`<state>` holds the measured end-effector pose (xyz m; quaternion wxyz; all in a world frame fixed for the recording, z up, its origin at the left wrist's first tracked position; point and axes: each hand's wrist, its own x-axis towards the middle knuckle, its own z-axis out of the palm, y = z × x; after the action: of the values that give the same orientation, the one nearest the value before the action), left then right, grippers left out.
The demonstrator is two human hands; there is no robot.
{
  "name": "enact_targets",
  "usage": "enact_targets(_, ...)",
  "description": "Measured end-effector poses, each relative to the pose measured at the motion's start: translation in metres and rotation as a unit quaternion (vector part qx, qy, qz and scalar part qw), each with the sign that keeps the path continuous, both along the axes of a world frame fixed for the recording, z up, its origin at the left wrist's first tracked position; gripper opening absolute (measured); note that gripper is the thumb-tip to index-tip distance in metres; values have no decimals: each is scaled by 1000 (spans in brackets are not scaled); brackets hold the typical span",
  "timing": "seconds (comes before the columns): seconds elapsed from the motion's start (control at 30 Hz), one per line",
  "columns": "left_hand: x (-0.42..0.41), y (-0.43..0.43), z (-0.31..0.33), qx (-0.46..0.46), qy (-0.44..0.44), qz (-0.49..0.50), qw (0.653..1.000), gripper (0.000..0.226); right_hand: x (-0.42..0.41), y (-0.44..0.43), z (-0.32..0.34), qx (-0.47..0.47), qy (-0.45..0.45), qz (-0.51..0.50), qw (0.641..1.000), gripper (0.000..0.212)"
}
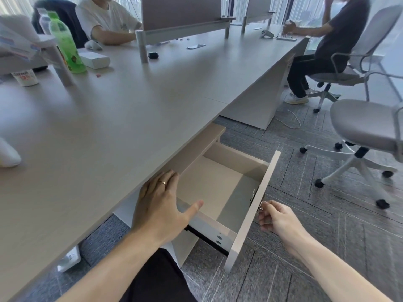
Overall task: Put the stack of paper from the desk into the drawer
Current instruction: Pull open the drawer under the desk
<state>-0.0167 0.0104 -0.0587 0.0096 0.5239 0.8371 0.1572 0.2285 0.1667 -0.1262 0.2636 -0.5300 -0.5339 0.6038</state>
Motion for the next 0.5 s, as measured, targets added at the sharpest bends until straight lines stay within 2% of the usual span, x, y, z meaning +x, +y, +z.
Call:
enact_targets(0.1, 4, 1, 2, -7, -7, 1, 1000, 101, 3, 0, 0, -13, -4, 0, 1000, 29)
enact_targets(0.2, 19, 2, 16, 13, -39, -46, 998, 93, 8, 1, 7, -5, -24, -29, 999, 34)
enact_targets(0.3, 34, 0, 47, 75, -44, -115, 990, 80, 7, 2, 40, 95, -65, -81, 990, 36)
enact_targets(0.4, 25, -7, 89, 152, -46, -133, 978, 68, -14, -3, 91, 203, -14, -85, 975, 31)
enact_targets(0.5, -10, -26, 127, 214, -51, -95, 971, 64, -47, -13, 135, 257, 29, -52, 964, 21)
